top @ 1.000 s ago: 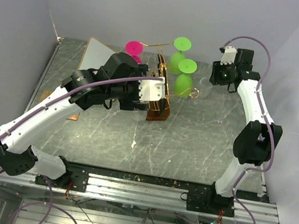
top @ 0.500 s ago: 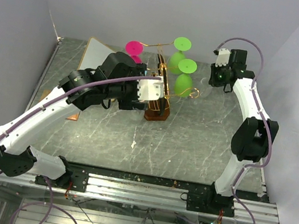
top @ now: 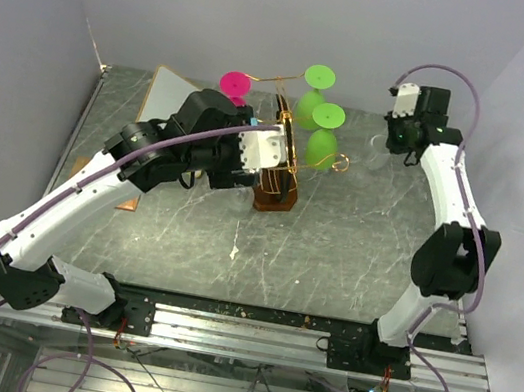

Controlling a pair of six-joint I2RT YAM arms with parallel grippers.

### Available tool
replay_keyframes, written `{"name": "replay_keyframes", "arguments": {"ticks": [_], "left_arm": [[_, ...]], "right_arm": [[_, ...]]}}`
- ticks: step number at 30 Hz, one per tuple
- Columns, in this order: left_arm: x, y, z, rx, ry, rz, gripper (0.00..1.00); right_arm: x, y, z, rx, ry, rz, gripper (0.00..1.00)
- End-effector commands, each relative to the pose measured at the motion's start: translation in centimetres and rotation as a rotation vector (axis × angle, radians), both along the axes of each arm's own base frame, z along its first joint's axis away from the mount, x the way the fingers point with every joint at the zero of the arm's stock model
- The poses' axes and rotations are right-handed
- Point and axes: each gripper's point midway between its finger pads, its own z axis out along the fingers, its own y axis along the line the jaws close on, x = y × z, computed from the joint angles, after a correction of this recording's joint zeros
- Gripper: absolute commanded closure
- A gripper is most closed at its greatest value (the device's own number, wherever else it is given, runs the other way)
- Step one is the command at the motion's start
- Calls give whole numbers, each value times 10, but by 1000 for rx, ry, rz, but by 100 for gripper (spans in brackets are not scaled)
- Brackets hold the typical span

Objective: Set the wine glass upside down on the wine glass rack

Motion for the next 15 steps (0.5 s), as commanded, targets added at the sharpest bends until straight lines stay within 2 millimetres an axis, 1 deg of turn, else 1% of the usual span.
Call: {"name": "replay_keyframes", "arguments": {"ticks": [1, 4, 5, 6, 8, 10, 14, 15], "left_arm": [[14, 7, 23, -105, -50, 95, 0], [24, 12, 34, -166, -55, 159, 0], [27, 14, 40, -193, -56, 179, 0], [30, 15, 44, -219, -54, 197, 0], [35, 18, 54, -277, -46, 225, 0], [40, 19, 66, -367, -33, 256, 0], [47, 23, 87, -521, -7, 300, 0], [49, 24, 91, -559, 3, 310, 0]], "right_arm": [[-14, -44, 78, -95, -204, -107, 100], [-29, -60, 112, -120, -287, -154, 100], [-34, -64, 122, -118, -311, -164, 100], [-38, -63, 131, -108, -335, -165, 100], [-46, -55, 148, -64, -380, -139, 100], [-55, -40, 164, 3, -426, -87, 100], [-71, -12, 207, 117, -538, 17, 100], [-76, -7, 223, 137, -573, 37, 100]]}}
